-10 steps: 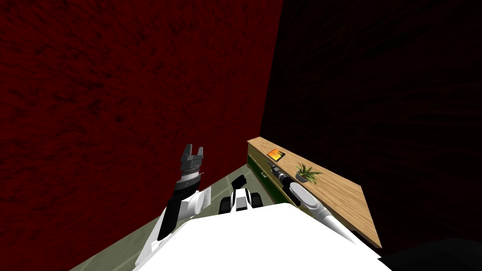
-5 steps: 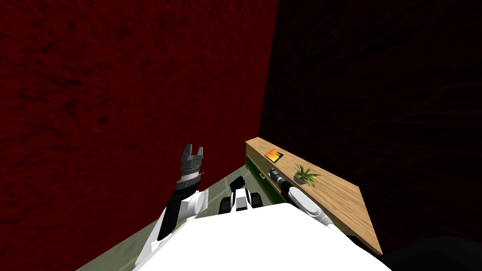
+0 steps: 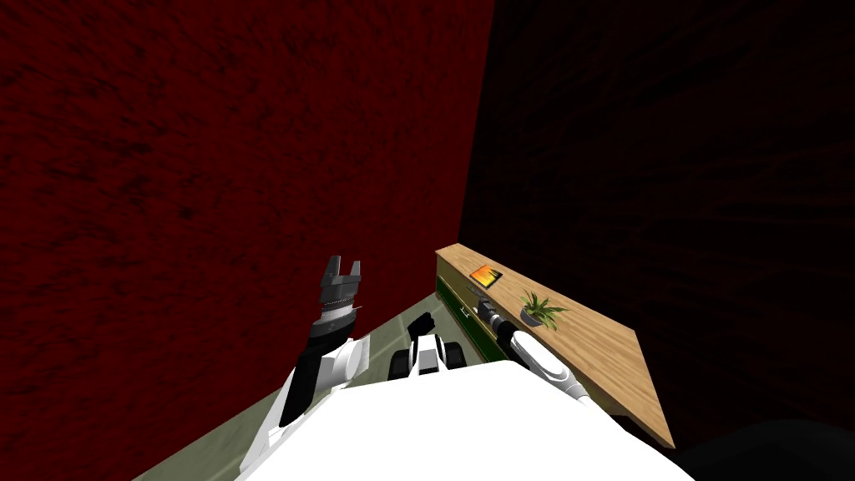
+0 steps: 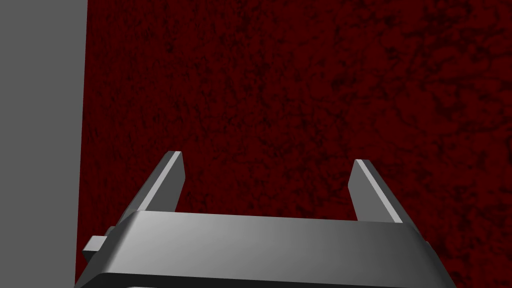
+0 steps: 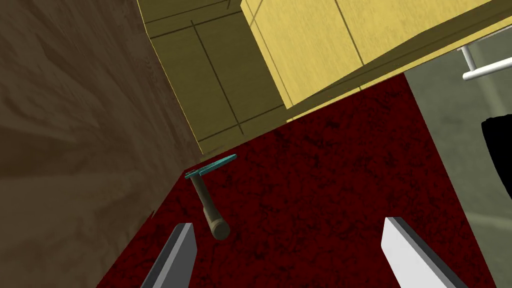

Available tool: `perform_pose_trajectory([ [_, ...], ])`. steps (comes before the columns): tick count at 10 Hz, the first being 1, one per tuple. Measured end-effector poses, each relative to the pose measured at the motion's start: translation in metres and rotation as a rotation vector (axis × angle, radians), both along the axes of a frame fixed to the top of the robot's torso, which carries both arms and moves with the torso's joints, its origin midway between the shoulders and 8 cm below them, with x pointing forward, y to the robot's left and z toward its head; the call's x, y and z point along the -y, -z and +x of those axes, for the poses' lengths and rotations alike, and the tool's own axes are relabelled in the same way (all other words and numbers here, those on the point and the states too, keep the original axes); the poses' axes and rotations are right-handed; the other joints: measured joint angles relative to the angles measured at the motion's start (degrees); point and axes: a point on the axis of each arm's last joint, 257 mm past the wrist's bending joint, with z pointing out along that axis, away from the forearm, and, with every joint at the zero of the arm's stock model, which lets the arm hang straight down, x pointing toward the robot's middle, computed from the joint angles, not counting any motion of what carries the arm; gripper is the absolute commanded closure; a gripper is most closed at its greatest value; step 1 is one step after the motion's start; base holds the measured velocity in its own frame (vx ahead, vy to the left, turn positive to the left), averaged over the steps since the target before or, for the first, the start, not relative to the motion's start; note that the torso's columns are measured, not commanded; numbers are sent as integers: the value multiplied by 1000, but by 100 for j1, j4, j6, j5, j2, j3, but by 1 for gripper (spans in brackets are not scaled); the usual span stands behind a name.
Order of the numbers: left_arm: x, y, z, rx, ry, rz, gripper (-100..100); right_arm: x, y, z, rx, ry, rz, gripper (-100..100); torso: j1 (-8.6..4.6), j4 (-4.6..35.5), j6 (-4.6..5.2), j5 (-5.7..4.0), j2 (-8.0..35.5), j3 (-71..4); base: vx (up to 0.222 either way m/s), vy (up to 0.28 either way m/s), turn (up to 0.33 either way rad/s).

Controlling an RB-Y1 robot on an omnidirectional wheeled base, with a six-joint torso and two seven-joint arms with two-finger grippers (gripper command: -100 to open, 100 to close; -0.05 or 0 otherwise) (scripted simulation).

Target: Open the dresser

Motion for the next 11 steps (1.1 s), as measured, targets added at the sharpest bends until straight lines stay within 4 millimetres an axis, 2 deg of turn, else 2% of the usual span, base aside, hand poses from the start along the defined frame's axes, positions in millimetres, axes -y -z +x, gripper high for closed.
perform_pose_trajectory([
  [3,0,0,0,0,0,0,0,-4,3,2,-4,34,65,-100,-6,-3,-2,-2,-14,-7,32,-19,22],
  [4,0,0,0,0,0,0,0,-5,4,2,-3,35,64,100,2,-1,1,1,-1,-2,10,-8,-7],
  [7,0,0,0,0,0,0,0,-3,-10,11,26,30,58,100,-3,-51,1,-37,-26,-6,-43,143,-20],
  [10,0,0,0,0,0,0,0,-9,-14,5,24,14,62,100,-55,-58,26,-45,-36,-15,-62,169,-15],
  [11,0,0,0,0,0,0,0,-11,-14,4,24,12,64,100,-80,-34,12,-36,-43,-20,-67,85,254],
])
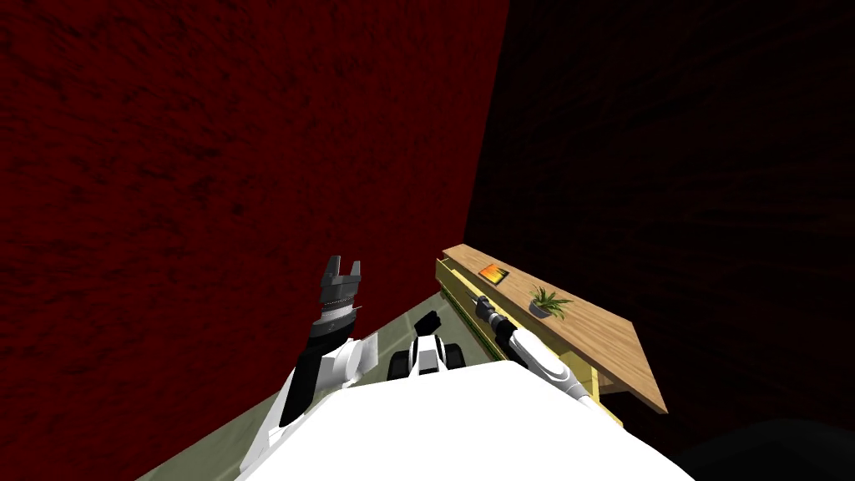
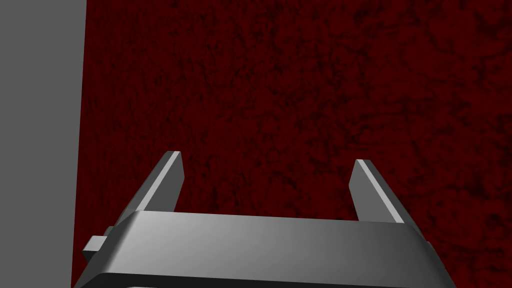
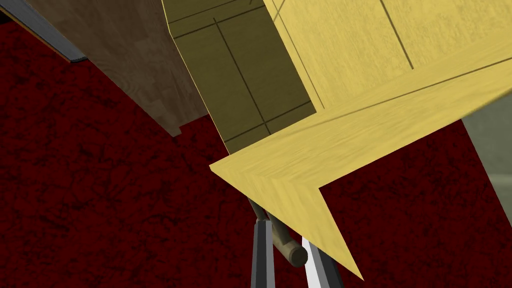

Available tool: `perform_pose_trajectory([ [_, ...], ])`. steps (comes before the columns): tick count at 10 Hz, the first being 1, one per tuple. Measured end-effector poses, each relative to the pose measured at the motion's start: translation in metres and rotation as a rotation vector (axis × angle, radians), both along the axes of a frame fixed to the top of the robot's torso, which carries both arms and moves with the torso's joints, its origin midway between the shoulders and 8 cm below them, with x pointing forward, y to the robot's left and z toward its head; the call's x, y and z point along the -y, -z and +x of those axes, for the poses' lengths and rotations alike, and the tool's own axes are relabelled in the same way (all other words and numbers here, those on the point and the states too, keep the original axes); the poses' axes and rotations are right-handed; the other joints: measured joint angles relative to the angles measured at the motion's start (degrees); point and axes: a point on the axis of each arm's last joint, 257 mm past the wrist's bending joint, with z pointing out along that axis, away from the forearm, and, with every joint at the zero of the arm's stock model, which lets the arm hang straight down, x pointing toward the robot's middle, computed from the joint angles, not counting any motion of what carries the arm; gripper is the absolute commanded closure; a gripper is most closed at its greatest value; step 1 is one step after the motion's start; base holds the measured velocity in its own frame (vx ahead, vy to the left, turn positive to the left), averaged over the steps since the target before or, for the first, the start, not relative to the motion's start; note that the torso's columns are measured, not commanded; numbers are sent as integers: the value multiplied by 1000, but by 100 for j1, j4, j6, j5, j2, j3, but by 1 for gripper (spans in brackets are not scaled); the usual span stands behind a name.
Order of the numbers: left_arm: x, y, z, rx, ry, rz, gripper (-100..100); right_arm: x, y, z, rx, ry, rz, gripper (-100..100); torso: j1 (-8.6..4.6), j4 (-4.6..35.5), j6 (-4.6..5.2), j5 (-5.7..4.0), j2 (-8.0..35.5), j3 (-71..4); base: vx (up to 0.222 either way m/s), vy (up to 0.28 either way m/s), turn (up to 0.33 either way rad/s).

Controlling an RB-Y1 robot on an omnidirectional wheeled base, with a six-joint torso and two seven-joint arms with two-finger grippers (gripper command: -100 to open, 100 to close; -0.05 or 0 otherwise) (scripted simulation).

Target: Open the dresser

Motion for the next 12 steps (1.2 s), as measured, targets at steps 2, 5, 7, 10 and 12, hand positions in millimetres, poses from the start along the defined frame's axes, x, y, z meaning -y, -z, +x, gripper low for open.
perform_pose_trajectory([
  [2,0,0,0,0,0,0,0,24,-2,3,0,53,-7,100,58,-6,-47,-12,2,10,-163,126,279],
  [5,0,0,0,0,0,0,0,52,-5,3,-2,108,-7,-100,42,-2,-2,9,-14,-10,-68,133,59],
  [7,0,0,0,0,0,0,0,60,-12,-1,-4,97,-6,-100,44,21,-15,25,-1,-5,58,34,-32],
  [10,0,0,0,0,0,0,0,79,-29,-4,0,90,-13,-100,95,40,-11,41,62,33,29,49,-37],
  [12,0,0,0,0,0,0,0,84,-37,-3,-1,79,-15,-100,88,38,-12,39,56,28,12,57,-38],
])
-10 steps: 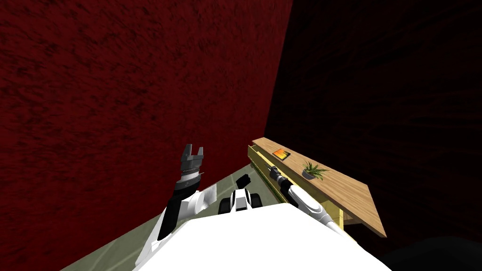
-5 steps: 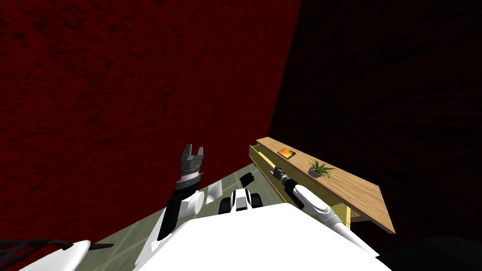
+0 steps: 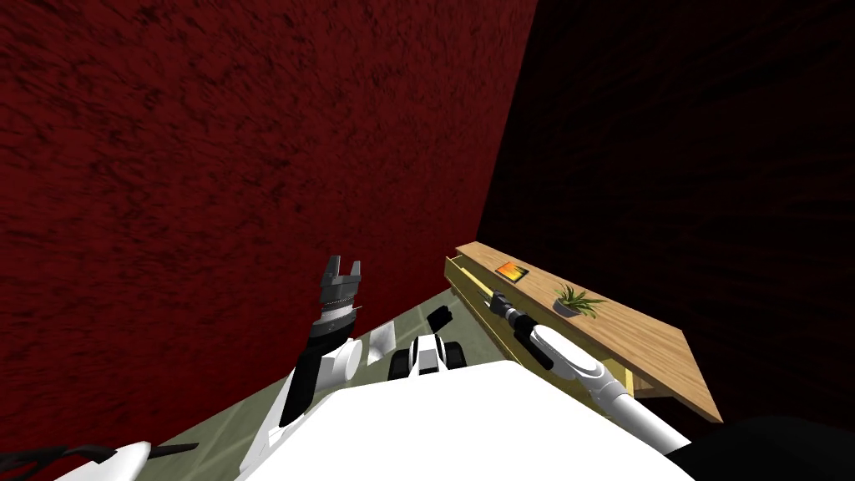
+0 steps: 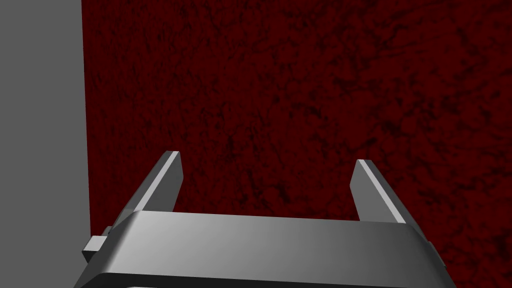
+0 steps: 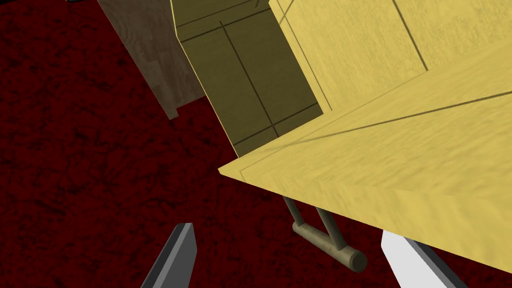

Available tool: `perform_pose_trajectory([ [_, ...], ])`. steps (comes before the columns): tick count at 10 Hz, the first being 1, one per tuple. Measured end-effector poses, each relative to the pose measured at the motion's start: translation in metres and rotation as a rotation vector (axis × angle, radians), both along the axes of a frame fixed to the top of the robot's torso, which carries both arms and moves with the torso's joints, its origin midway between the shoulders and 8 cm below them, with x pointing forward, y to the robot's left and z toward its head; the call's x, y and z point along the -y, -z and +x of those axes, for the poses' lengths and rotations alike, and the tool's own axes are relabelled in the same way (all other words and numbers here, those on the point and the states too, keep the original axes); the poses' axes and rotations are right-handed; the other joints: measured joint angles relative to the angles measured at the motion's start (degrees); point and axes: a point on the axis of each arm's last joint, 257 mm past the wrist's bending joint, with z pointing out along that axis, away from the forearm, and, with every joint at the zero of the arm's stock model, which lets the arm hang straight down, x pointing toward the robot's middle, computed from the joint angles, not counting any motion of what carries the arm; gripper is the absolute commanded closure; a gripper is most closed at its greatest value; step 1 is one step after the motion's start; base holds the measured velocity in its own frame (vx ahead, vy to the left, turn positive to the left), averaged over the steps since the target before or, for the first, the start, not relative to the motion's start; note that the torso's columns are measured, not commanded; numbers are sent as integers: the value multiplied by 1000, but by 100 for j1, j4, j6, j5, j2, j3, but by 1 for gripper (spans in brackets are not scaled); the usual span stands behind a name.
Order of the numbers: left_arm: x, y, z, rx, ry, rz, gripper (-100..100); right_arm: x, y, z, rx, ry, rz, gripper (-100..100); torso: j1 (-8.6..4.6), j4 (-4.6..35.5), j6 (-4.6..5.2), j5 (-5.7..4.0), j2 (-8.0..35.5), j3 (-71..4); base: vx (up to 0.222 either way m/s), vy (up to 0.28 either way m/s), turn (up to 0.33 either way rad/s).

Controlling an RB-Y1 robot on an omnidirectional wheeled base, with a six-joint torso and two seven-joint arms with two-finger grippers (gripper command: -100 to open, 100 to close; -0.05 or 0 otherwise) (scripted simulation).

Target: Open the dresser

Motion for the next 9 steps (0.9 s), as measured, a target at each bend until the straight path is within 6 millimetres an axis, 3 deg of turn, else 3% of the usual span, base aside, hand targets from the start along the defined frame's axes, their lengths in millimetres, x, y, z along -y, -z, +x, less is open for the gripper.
perform_pose_trajectory([
  [3,0,0,0,0,0,0,0,13,-17,-1,-1,-16,-3,-100,1,-5,-1,0,-15,-10,19,65,-41],
  [4,0,0,0,0,0,0,0,13,-18,-1,-1,-17,-1,0,-15,-4,-1,-5,-10,-6,2,9,2],
  [9,0,0,0,0,0,0,0,13,-18,-1,-1,-17,-1,0,-2,-3,0,-1,-8,-5,0,0,0],
])
